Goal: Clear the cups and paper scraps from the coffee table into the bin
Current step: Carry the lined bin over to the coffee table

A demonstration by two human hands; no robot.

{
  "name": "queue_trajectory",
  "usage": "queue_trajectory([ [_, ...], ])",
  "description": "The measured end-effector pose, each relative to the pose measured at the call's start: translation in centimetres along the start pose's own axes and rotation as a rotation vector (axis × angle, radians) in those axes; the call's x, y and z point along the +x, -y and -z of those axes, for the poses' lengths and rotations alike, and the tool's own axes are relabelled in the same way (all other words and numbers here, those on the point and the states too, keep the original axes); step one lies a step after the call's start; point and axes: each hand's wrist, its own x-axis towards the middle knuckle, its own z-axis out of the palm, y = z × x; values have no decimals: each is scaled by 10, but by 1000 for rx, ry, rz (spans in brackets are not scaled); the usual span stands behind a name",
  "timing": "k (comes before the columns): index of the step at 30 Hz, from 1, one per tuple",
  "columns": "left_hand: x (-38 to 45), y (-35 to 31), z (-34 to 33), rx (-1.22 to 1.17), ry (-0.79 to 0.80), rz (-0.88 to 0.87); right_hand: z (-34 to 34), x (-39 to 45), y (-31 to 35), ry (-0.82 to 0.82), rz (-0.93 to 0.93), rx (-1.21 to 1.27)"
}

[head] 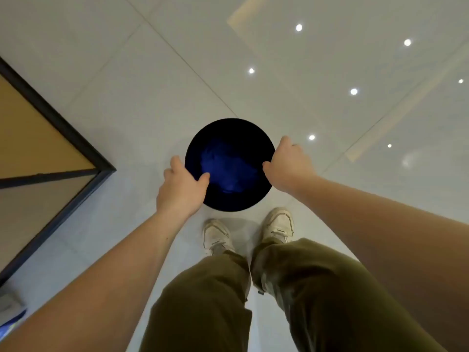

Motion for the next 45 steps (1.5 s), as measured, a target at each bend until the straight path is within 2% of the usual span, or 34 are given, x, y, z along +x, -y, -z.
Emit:
queue_trajectory([
  [5,24,17,-20,-167,62,83,-16,26,5,108,-37,-75],
  [9,36,17,-21,-292,109,101,-21,37,-3,62,-30,-66],
  [14,33,5,-9,-272,109,73,-14,38,-8,-14,7,-89],
  [18,18,-13,13,-300,133,30,16,21,-10,-66,6,-73],
  [27,-95,-87,126,-325,134,-122,161,-95,-5,-130,22,-11],
  [36,-221,-196,259,-281,190,-239,315,-227,-6,-228,-10,39],
  [45,-298,-301,344,-247,144,-315,444,-293,-7,-302,-3,113],
])
